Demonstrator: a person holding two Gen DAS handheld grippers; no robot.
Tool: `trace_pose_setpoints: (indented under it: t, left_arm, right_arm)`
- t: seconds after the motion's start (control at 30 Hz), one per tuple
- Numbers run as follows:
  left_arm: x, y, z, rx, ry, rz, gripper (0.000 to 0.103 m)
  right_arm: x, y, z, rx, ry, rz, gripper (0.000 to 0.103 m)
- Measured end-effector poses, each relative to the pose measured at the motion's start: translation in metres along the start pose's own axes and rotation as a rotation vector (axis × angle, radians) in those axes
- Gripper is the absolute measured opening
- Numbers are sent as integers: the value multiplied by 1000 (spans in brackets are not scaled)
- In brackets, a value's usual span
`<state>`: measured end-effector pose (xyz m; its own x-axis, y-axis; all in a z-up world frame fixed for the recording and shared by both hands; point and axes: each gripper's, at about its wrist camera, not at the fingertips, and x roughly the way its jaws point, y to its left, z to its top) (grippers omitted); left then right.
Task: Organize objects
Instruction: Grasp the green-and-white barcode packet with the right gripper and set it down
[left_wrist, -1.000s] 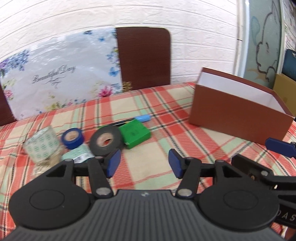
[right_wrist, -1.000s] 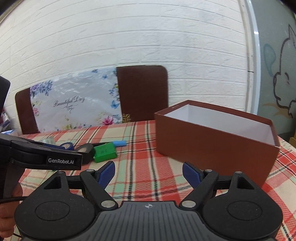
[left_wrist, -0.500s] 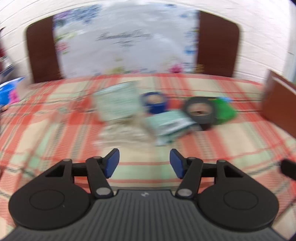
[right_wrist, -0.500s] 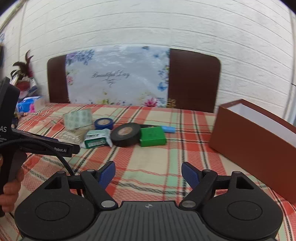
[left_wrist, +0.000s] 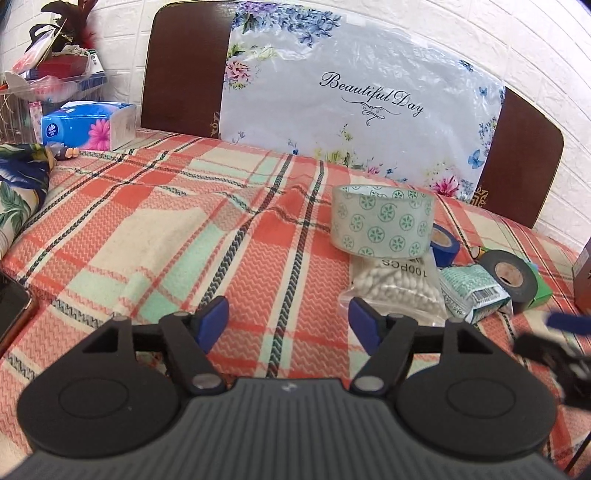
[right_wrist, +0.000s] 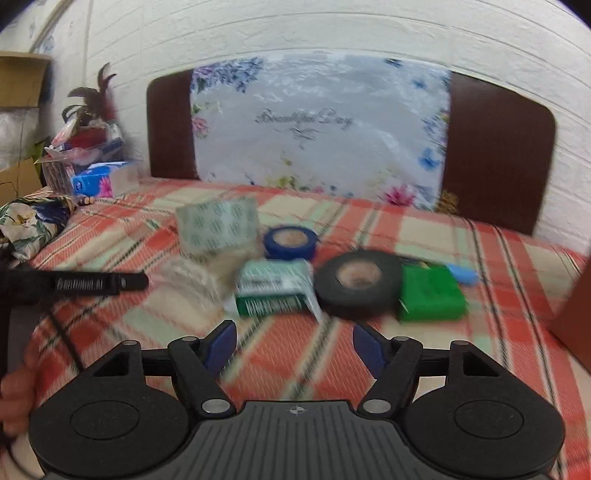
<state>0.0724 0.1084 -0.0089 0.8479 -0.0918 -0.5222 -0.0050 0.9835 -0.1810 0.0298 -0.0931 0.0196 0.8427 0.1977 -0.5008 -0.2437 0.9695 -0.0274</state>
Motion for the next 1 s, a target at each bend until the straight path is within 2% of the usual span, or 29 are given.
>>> trace_pose_setpoints:
  t: [0.07,0.17,0.2,0.23,0.27,0.33,0.53,0.6,0.67,0.7,0.83,1.0]
  left_arm:
    - [2,0,0,-1,1,-4,76]
    - [4,-1,-1,1,2,-8,77]
    - [4,0,-1,1,3,-9,77]
    - [5,1,-1,1,3,-11,78]
    - [5,1,-1,0,4,-13,78]
    - [5,0,-1,4,5,-13,79]
    - [4,-4,-1,26,12,-2,80]
    - [4,-7,0,42,21,2,80]
    - [4,-12,2,65,36,1,79]
    - [3,-17,3,77,44,-8,78]
    - [-9,-55,17,100,36,-108,78]
    - [-29,-130,33,157,-3,-285,78]
  right_arm:
    - [20,10,11,-48,-17,4,67]
    - [51,15,18,-84,23,-24,66]
    - [54,16,16,-97,12,-31,67]
    - [54,18,14,-117,5,-34,64]
    - [51,19,13,-136,7,-33,55]
    - [41,21,7,-164,11,-19,51]
    - [-21,11,-31,-151,18,-6,51]
    - [-41,-2,-43,-144,24,-44,51]
    - [-63,-20,-55,-124,29,-119,54]
    - [-73,-31,-61,-106,29,-158,61]
    - [-106,-64,-80,-23,31,-225,71]
    - [-118,-70,-86,4,15,-213,75]
